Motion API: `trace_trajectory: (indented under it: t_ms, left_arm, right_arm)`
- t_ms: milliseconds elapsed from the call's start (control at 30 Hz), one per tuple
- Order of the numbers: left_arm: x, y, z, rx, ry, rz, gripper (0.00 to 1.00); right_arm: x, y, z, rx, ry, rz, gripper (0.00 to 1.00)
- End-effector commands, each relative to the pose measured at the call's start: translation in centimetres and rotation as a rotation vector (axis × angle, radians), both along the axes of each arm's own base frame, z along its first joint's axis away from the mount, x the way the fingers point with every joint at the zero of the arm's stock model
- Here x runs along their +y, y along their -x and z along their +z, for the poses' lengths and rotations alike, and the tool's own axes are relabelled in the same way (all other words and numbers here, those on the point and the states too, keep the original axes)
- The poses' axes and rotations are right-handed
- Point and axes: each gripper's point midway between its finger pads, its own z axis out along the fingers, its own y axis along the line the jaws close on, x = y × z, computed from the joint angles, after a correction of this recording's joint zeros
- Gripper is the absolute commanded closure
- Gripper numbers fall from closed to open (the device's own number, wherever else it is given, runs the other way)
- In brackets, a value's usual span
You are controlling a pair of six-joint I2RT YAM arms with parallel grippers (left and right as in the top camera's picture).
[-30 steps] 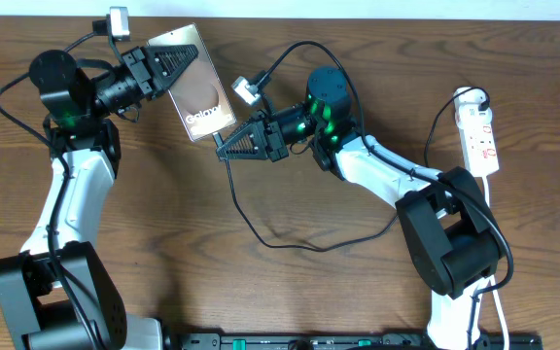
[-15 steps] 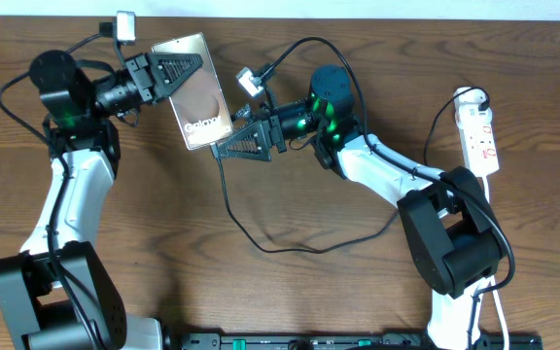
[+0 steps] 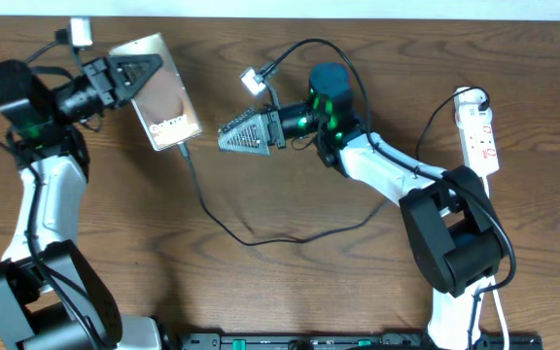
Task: Plug charger to phone and switch on socket
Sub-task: 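Release the plug and move the right gripper toward the power strip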
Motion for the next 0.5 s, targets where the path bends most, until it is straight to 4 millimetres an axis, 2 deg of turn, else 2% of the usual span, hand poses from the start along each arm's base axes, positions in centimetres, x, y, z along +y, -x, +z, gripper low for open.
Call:
trace_trajectory:
  t_ms: [0, 133, 167, 233, 300, 467]
  left_arm:
    - [1.0, 1.0, 1.3, -0.034, -0.017, -0.010, 0.93]
    - [1.8, 1.0, 1.3, -0.024, -0.011, 0.011, 0.93]
    - [1.8, 1.0, 1.3, -0.025, -0.012, 0.010, 0.93]
    - [1.8, 1.0, 1.3, -0.026, -0.012, 0.009, 0.93]
    - [1.8, 1.0, 1.3, -0.026, -0.012, 0.007, 0.93]
    - [1.8, 1.0, 1.1, -0.035, -0.021, 0.007, 0.93]
  right_arm:
    - [-0.6, -3.3, -1.9, 0.009, 0.073, -0.168, 0.01]
    - [-2.0, -5.9, -5.8, 0.061, 0.228, -0.335, 0.01]
    - [-3.0, -6.8, -7.2, 0.076, 0.291, -0.391, 0.01]
    - [-4.1, -7.7, -8.4, 0.079, 0.357, -0.439, 0.01]
    - [-5.2, -8.4, -8.9, 0.076, 0.412, -0.477, 0.01]
    - [-10.4, -11.2, -8.8, 0.028, 0.674, -0.667, 0.01]
